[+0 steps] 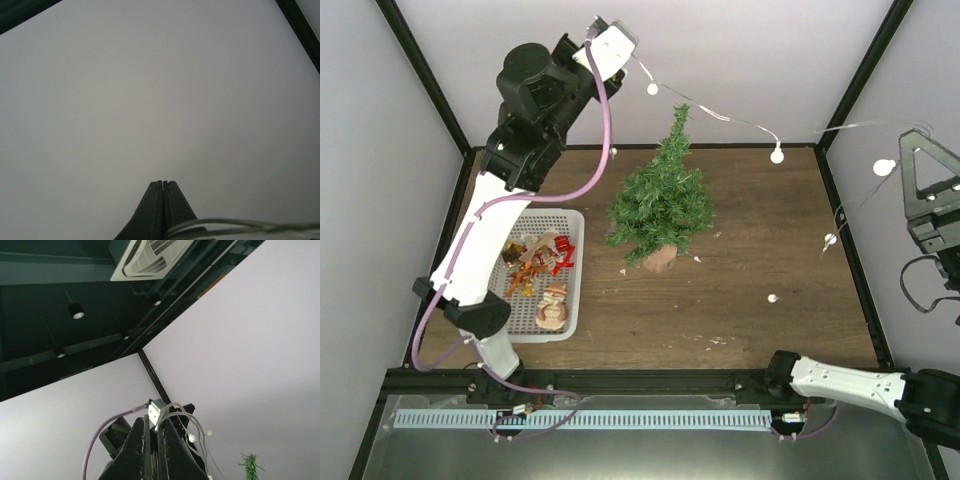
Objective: Decorate the small christmas tree
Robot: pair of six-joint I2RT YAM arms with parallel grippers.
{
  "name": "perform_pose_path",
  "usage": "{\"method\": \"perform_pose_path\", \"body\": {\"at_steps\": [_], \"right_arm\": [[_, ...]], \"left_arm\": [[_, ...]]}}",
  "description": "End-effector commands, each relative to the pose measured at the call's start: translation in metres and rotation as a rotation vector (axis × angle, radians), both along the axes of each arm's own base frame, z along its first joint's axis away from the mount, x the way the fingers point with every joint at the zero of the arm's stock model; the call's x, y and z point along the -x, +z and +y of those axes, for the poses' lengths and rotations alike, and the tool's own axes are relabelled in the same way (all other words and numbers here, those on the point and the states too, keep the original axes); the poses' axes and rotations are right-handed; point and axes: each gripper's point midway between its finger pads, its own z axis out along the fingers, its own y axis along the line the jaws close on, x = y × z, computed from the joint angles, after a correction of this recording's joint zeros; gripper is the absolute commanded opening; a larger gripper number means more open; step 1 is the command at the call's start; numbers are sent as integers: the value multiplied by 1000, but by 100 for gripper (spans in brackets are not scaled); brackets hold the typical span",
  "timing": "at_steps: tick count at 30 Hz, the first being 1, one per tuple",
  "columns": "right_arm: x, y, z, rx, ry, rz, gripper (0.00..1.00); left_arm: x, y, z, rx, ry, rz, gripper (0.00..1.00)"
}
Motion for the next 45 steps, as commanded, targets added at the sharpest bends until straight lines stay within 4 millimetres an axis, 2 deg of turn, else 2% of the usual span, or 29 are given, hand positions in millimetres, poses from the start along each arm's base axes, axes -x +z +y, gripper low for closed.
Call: {"method": "perform_pose_path", "body": {"at_steps": [1, 10, 18, 22, 31, 35, 40, 45], "right_arm": [[-9, -8, -3, 5, -46, 29, 1], [-12, -15, -9, 8, -74, 53, 1], [-8, -27, -34, -35, -107, 82, 1], [-6, -32, -43, -42, -119, 94, 1], [-9, -42, -34, -7, -111, 118, 1], [-11, -44, -30, 9, -110, 124, 1], [-11, -51, -33, 10, -111, 139, 1], [-6, -61, -45, -18, -111, 152, 1]], "left_arm": [[-17, -7, -9, 33, 13, 59, 0], [-22, -23, -44, -7, -26, 52, 0], [-12, -31, -71, -19, -80, 53, 0], [-14, -39, -84, -36, -90, 59, 0], [-31, -59, -107, -63, -90, 65, 0], [-38, -59, -113, -52, -87, 43, 0], [-29, -56, -121, -31, -140, 47, 0], [-14, -63, -126, -54, -190, 56, 0]]}}
